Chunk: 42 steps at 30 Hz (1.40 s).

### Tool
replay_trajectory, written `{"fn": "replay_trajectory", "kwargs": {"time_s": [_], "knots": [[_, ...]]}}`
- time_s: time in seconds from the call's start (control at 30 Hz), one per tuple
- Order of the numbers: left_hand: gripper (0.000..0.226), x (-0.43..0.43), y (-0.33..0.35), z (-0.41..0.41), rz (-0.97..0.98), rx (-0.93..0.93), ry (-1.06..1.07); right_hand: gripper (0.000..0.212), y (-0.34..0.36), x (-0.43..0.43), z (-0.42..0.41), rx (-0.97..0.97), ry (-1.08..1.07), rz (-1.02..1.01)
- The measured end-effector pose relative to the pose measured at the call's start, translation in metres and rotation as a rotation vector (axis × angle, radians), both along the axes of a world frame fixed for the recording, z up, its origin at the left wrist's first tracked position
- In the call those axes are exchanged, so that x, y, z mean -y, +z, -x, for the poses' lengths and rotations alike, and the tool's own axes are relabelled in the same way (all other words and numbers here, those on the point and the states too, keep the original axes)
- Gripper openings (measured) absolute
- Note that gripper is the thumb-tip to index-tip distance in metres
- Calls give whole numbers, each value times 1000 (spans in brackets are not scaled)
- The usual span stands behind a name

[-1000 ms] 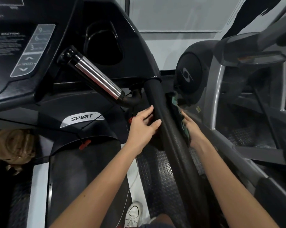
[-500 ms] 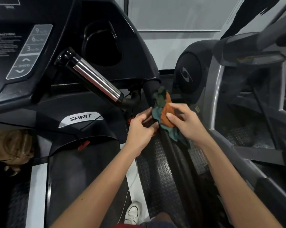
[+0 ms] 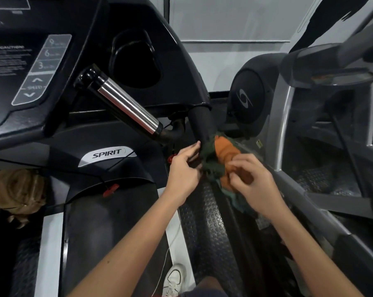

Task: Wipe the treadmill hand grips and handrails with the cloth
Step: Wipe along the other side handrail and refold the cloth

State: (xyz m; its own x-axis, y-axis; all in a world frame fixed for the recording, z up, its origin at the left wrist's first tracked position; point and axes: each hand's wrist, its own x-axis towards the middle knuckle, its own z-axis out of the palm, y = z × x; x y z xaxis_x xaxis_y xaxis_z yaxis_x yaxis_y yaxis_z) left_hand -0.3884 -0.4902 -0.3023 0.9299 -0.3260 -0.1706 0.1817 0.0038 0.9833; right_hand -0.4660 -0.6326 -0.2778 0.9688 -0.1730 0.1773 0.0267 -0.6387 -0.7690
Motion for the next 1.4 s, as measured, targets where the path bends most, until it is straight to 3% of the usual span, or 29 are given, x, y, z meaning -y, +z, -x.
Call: {"fn": "replay_trajectory", "kwargs": {"time_s": [0.07,0.2,0.33,0.43,0.57,0.67,0.8,0.83,0.9,1.0,1.07,1.13,1.23,1.4], "knots": [[57,0,3,3,10,-14,7,24,-4,6,-25,-11,-37,-162],[57,0,5,5,51,-81,4,21,-16,9,-50,-180,-217,-698],[57,0,6,6,46,-100,0,20,-22,6,-24,-300,-336,-838],[58,-1,3,5,29,-99,-5,21,-19,5,-3,-274,-320,-687],[55,0,2,4,22,-77,-1,25,0,0,-3,-56,-121,-231],[35,-2,-2,0,-24,-9,173,27,10,-12,-31,-30,57,253],[34,-14,2,9,-31,64,424,38,23,-20,-57,-118,162,467],[35,-15,6,14,-58,129,437,40,24,-16,-56,-105,219,394],[36,-14,9,19,-91,245,391,42,27,-5,-40,-68,243,8],[49,-1,16,19,-160,286,55,45,26,12,-16,0,-15,-616],[74,10,21,14,-320,315,-148,50,17,24,-9,20,-223,-677],[84,15,25,8,-463,385,-201,49,9,32,-2,-1,-320,-637],[66,12,23,6,-498,449,-122,46,-4,35,6,-57,-343,-621],[25,-1,7,45,-336,492,17,43,-16,24,7,-81,-308,-668]]}}
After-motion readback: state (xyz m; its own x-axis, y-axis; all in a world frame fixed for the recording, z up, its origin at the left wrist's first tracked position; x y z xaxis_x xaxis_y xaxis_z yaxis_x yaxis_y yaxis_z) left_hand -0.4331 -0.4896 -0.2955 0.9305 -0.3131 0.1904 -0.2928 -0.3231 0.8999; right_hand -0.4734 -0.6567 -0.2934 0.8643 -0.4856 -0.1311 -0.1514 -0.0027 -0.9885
